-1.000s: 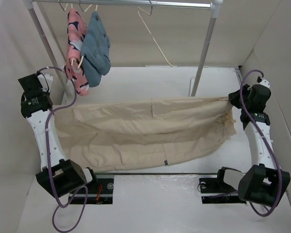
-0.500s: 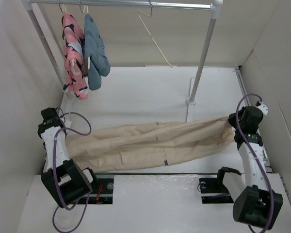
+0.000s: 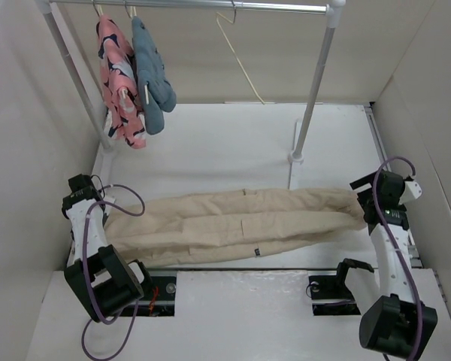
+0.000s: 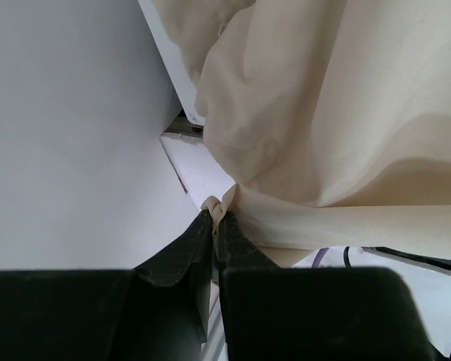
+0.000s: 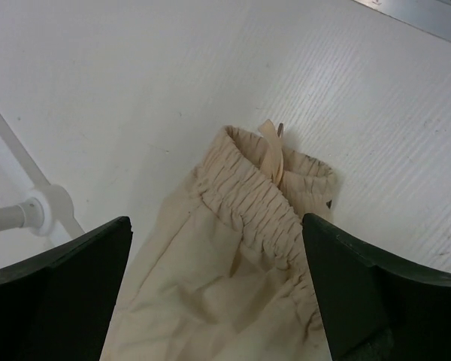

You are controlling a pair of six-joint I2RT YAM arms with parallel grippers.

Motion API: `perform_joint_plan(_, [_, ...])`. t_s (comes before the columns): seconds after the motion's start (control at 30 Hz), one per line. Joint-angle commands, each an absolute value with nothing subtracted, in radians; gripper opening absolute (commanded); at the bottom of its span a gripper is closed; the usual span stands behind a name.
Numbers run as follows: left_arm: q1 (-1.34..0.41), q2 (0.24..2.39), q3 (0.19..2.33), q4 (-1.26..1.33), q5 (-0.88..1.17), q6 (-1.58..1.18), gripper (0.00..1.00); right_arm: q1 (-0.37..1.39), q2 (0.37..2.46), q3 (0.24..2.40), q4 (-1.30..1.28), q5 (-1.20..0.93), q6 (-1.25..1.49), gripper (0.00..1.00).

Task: Place the trousers on the hanger
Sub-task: Fold the trousers at the center of the board.

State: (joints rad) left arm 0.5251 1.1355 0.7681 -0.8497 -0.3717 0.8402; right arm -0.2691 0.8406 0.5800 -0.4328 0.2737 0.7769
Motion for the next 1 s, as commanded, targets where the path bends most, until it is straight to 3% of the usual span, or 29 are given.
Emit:
perform_joint_plan(0.0, [0.529, 1.123, 0.802, -0.888, -0.351, 0.827, 0.00, -0.276, 0.798, 0.670, -0.492, 0.272, 0.796, 1.00])
perform_joint_plan(0.4, [0.529, 1.163, 0.862, -0.897, -0.287, 0.818, 0.00, -0.276, 0.819, 0.741, -0.903, 0.123, 0.960, 1.00])
perform_joint_plan(0.8, [0.529, 1.233, 0.936, -0.888, -0.242, 0.827, 0.00, -0.276, 0.772, 0.652, -0.976, 0.049, 1.060, 0.96])
perform_joint_plan(0.97, [0.529, 1.243, 0.959, -0.888, -0.242, 0.827, 0.00, -0.276, 0.749, 0.759, -1.071, 0.120, 1.012, 0.97])
